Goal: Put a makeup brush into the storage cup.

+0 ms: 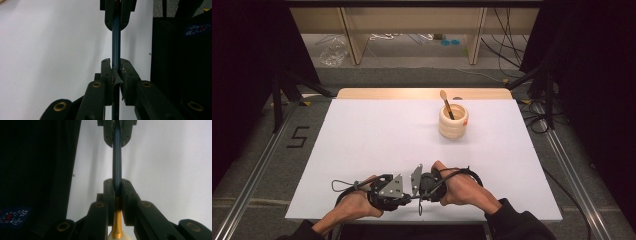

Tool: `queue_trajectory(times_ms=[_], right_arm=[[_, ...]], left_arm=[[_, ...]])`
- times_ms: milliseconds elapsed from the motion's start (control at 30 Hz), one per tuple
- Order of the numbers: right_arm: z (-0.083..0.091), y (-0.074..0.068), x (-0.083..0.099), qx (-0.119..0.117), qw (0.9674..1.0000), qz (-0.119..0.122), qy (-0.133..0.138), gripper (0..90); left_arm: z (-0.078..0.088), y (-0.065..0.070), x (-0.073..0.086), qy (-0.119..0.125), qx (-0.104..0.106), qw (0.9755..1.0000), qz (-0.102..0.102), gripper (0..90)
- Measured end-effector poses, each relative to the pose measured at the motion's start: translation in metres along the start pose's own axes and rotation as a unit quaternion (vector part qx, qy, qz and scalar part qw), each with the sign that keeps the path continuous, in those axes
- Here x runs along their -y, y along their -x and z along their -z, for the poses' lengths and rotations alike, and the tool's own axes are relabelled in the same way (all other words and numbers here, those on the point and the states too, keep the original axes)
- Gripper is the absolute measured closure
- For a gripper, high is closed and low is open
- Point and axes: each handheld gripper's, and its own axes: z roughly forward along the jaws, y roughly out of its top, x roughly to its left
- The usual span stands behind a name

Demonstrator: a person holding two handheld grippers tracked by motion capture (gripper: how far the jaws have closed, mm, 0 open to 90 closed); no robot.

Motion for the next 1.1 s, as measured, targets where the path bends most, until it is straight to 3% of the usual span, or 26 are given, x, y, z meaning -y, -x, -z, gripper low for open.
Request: queue_trajectory(times_ms=[67,100,233,300,333,433,467,567,633,700,733,767,800,833,867,933,967,1000,1100], right_arm=[[0.000,-0.001,-0.001,0.001,1.0000,-0.002,-0.003,84.6],[0.001,-0.002,-0.001,-0.005,0.9998,-0.016,-0.012,84.6],[0.002,-0.003,-0.001,-0.001,0.9996,-0.027,-0.010,84.5],[0.003,-0.002,0.000,0.000,0.9998,-0.022,-0.004,84.1],[0.002,0.000,-0.001,0.007,0.9999,-0.008,0.008,83.7],[0.002,0.003,0.000,0.015,0.9998,-0.009,0.011,81.6],[0.003,0.001,0.000,0.018,0.9995,-0.025,-0.001,80.7],[0.005,0.004,0.002,0.031,0.9990,-0.028,0.015,76.4],[0.009,0.003,0.002,0.040,0.9978,-0.046,0.025,72.6],[0.013,0.005,0.003,0.049,0.9968,-0.052,0.035,69.4],[0.015,0.004,0.004,0.053,0.9956,-0.066,0.040,65.5],[0.018,0.007,0.005,0.065,0.9946,-0.063,0.050,63.9],[0.020,0.006,0.007,0.067,0.9926,-0.087,0.052,62.7],[0.023,0.009,0.008,0.079,0.9923,-0.077,0.055,61.0],[0.026,0.009,0.010,0.084,0.9902,-0.091,0.064,58.6],[0.030,0.008,0.013,0.077,0.9856,-0.126,0.083,55.5],[0.033,0.008,0.014,0.083,0.9848,-0.126,0.085,53.8],[0.035,0.008,0.016,0.079,0.9817,-0.143,0.098,52.8],[0.039,0.008,0.024,0.108,0.9738,-0.169,0.106,49.9]], left_arm=[[0.000,0.000,0.000,0.000,0.001,1.0000,0.000,81.9],[0.000,0.000,0.000,0.001,0.000,1.0000,0.000,82.1],[0.001,-0.001,0.000,0.002,-0.002,1.0000,0.003,82.7],[0.001,-0.001,0.001,0.000,-0.003,1.0000,0.000,83.2],[0.000,0.000,0.001,0.000,-0.004,1.0000,-0.001,83.4],[0.001,-0.002,0.002,-0.002,-0.012,0.9999,0.006,83.8],[0.002,-0.003,0.002,-0.008,-0.012,0.9999,0.001,83.9],[0.002,-0.004,0.004,-0.002,-0.019,0.9997,0.012,84.0],[0.003,-0.005,0.004,-0.001,-0.024,0.9996,0.017,84.0],[0.007,-0.009,0.004,-0.011,-0.027,0.9996,0.007,84.0],[0.007,-0.009,0.005,-0.008,-0.029,0.9995,0.013,84.0],[0.009,-0.011,0.005,-0.012,-0.032,0.9994,0.008,84.0],[0.009,-0.011,0.006,-0.001,-0.036,0.9991,0.023,84.0],[0.011,-0.013,0.007,-0.005,-0.037,0.9991,0.020,84.0],[0.010,-0.012,0.008,0.008,-0.044,0.9983,0.039,84.0],[0.011,-0.014,0.009,0.008,-0.049,0.9978,0.043,84.0],[0.013,-0.016,0.009,0.003,-0.049,0.9981,0.037,84.0],[0.013,-0.016,0.009,0.005,-0.055,0.9976,0.042,84.0],[0.015,-0.018,0.010,0.012,-0.062,0.9967,0.050,84.0]])
